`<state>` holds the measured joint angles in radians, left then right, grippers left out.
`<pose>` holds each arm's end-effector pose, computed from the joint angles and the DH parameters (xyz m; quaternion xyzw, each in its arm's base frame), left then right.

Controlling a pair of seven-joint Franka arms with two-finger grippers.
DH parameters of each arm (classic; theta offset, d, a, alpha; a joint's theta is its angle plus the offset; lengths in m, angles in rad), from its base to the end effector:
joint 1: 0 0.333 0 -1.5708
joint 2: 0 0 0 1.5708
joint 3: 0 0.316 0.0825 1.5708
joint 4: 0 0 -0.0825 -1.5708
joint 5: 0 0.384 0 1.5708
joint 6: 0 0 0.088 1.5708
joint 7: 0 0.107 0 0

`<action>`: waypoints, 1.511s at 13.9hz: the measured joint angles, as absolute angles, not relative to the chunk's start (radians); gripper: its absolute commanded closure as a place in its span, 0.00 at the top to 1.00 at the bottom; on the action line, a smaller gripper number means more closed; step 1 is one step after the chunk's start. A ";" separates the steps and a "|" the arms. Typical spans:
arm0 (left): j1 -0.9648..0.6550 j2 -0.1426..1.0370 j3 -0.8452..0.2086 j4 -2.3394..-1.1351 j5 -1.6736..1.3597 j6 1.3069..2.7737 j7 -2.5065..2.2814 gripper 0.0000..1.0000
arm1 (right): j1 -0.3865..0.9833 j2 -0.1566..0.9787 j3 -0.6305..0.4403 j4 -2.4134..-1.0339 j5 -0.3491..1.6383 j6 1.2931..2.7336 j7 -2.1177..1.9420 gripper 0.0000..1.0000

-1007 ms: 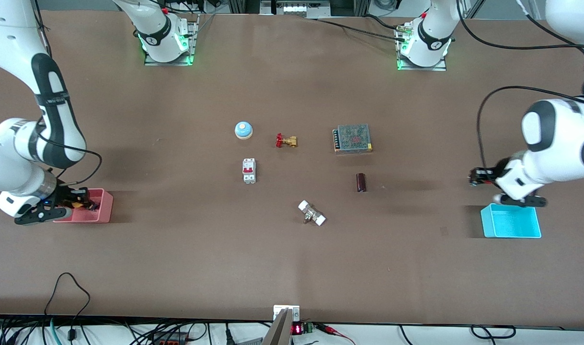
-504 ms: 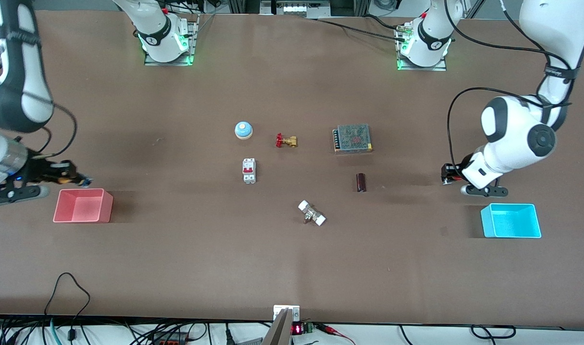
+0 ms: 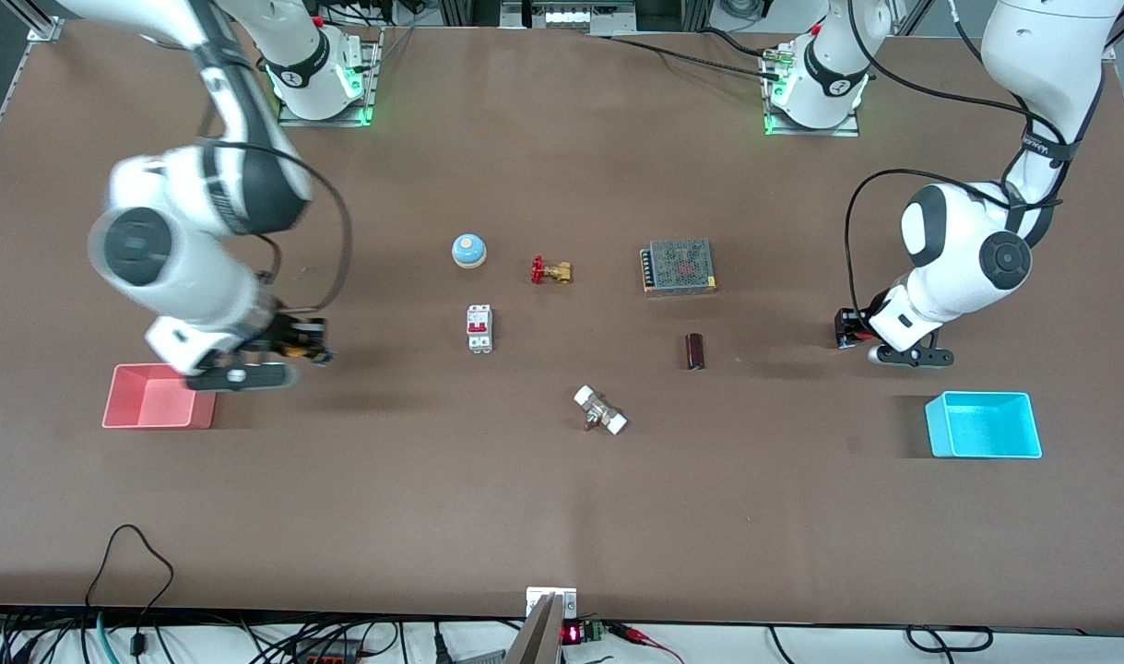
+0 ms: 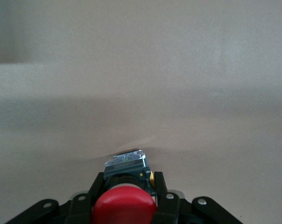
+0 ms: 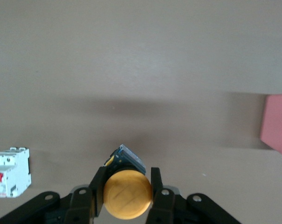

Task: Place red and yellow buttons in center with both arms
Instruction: 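Lower the red button onto the table while the right gripper lowers the yellow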

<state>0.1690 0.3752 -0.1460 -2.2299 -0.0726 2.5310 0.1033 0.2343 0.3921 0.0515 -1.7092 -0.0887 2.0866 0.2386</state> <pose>0.5400 0.0114 0.1978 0.9983 -0.0056 -0.0328 0.0487 0.6319 0.1778 0.3625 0.9986 0.0438 0.0007 0.0294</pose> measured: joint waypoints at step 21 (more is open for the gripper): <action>0.078 0.255 -0.008 -1.615 -0.088 1.867 0.040 1.00 | 0.343 0.559 0.049 -1.781 -0.205 2.293 0.467 0.34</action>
<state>0.0782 0.2553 -0.0078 -1.6147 -0.0882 1.8669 0.0402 0.3433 0.5591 0.0490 -1.7812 -0.2051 2.2929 0.4666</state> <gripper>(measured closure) 0.000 0.581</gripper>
